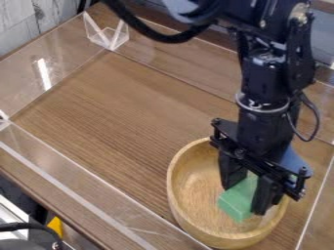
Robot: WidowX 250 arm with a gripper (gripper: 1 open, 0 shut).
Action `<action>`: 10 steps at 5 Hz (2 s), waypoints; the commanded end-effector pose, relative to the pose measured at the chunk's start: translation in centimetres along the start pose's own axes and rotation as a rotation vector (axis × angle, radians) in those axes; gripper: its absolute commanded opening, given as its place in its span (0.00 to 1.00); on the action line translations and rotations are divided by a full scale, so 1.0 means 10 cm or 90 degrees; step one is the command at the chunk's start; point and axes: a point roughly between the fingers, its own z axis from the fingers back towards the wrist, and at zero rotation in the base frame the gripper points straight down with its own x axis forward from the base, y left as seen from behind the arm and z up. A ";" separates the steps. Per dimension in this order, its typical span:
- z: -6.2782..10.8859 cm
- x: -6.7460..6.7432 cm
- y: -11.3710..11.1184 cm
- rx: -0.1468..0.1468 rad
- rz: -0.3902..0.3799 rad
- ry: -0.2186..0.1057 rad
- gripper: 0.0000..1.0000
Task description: Put the green block in the brown bowl
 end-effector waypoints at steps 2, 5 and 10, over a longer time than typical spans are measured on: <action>0.01 0.02 0.01 -0.004 0.005 -0.011 0.00; -0.01 0.00 0.03 -0.009 0.016 -0.010 0.00; 0.02 -0.05 0.05 -0.021 0.037 -0.009 0.00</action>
